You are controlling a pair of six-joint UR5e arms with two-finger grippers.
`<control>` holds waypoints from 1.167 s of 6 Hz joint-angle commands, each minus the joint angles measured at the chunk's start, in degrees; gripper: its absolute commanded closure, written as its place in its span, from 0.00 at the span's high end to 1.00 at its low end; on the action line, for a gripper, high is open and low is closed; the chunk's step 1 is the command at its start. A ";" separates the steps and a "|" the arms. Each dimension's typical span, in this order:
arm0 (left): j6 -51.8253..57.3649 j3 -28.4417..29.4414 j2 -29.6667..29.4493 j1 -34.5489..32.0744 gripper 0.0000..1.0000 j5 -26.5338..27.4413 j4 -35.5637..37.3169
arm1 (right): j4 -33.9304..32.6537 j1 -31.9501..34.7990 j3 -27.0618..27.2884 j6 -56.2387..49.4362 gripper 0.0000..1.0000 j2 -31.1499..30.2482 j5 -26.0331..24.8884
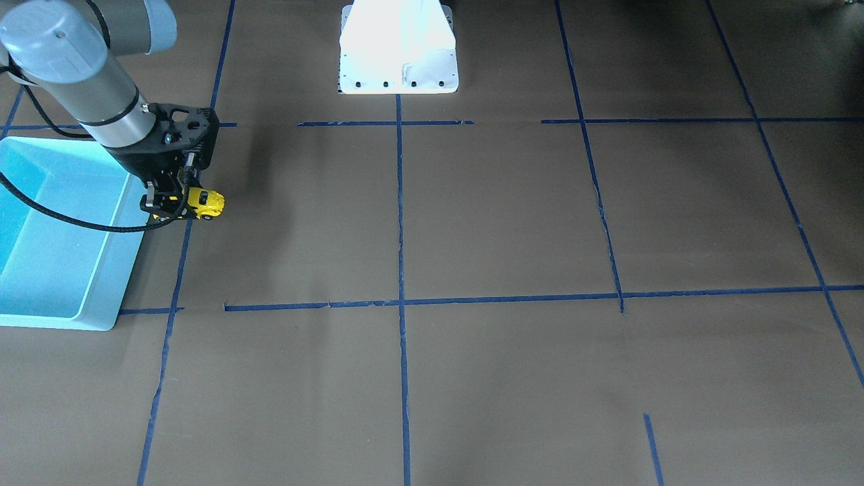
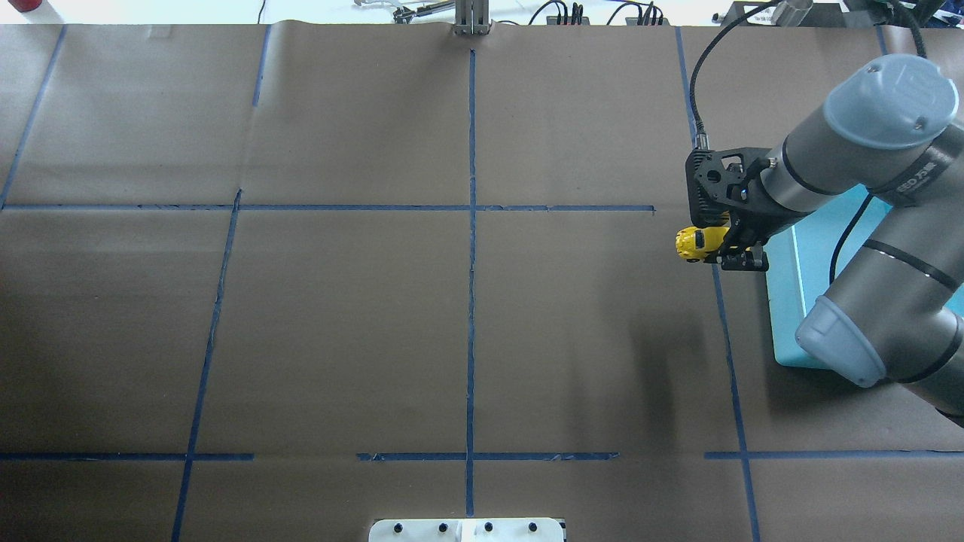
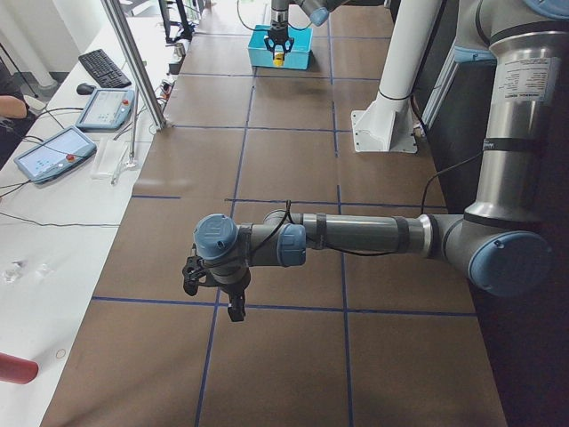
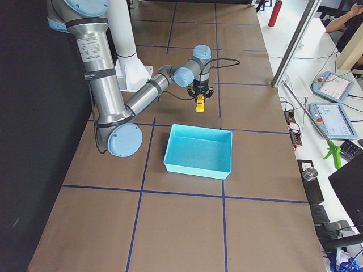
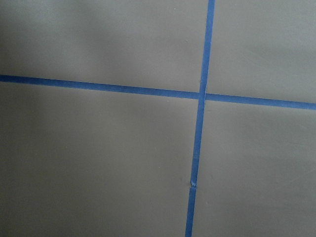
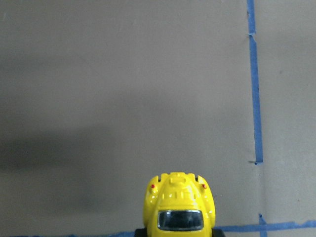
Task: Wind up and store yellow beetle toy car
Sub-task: 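Carry the car over the blue bin and lower it inside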
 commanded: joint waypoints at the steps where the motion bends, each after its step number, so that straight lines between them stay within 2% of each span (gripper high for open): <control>1: 0.00 0.00 0.00 0.00 1.00 0.00 0.00 | -2.82 7.54 3.94 -11.00 0.00 -6.03 3.00; 3: 0.00 0.00 0.00 0.00 1.00 0.00 0.00 | -2.03 13.70 3.24 -21.23 0.01 -15.24 5.73; 4: 0.00 0.00 0.00 0.09 1.00 0.00 0.00 | -1.94 14.86 1.93 -23.38 0.01 -16.33 6.17; 5: 0.00 0.00 0.00 0.09 1.00 0.00 0.00 | 0.75 14.61 -0.78 -21.05 0.00 -16.34 6.09; 6: 0.00 0.00 0.00 0.00 1.00 0.00 0.00 | 12.70 14.00 -8.21 -15.89 0.00 -16.43 5.83; 7: 0.00 0.00 0.00 0.00 1.00 0.00 0.00 | 19.00 12.78 -12.63 -14.19 0.00 -16.43 5.83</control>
